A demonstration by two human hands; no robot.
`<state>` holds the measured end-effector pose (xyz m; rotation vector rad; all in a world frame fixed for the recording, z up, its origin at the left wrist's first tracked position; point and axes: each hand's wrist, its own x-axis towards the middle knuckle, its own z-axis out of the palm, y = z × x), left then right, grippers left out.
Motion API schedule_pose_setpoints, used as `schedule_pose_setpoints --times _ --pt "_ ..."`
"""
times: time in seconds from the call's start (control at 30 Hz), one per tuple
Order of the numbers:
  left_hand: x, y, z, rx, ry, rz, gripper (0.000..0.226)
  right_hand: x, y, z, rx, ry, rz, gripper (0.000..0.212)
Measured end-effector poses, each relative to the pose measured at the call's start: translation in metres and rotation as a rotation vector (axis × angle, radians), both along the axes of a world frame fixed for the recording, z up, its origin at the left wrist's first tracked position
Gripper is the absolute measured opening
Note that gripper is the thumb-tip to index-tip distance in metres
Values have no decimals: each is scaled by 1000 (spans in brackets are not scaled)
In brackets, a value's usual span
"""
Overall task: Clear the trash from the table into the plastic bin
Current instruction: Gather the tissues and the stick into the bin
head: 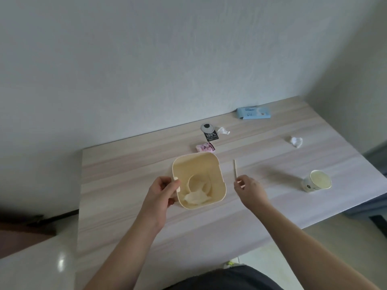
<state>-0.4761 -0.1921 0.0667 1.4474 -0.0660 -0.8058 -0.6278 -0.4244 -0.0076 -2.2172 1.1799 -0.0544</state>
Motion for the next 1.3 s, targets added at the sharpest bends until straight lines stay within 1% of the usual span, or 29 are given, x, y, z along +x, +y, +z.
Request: schedule_pose_setpoints --times 0.17,0.37,0.53,0.63,0.77,0.9,1.0,1.1,1.2,1.27,1.3 --pt "-12 -22 -6 56 12 25 18 -3 -31 -34 71 147 -14 32" --pt "-21 -34 -7 91 18 126 11 6 -69 -57 92 224 48 37" --pt "-28 -40 -9 128 29 203 14 23 -88 -65 83 303 128 41" --pt "-32 -46 -10 147 28 228 14 33 -89 -67 95 331 150 36" --pt "-38 -49 -11 160 36 240 10 45 -85 -67 35 455 239 31" --pt "-42 -53 -9 160 38 268 11 45 -85 -72 8 491 323 28" --pt "-45 -55 -7 169 27 295 13 41 -89 -70 -29 557 413 29" --pt "-46 -56 -6 163 20 306 14 34 -94 -69 -52 560 424 28" --pt "-48 -59 -8 164 20 309 11 26 -103 -67 -25 547 430 27" --pt "-49 -61 -9 164 20 307 10 24 -111 -58 38 487 397 29" --pt "-50 -61 -10 163 19 309 9 24 -115 -52 83 419 368 29"
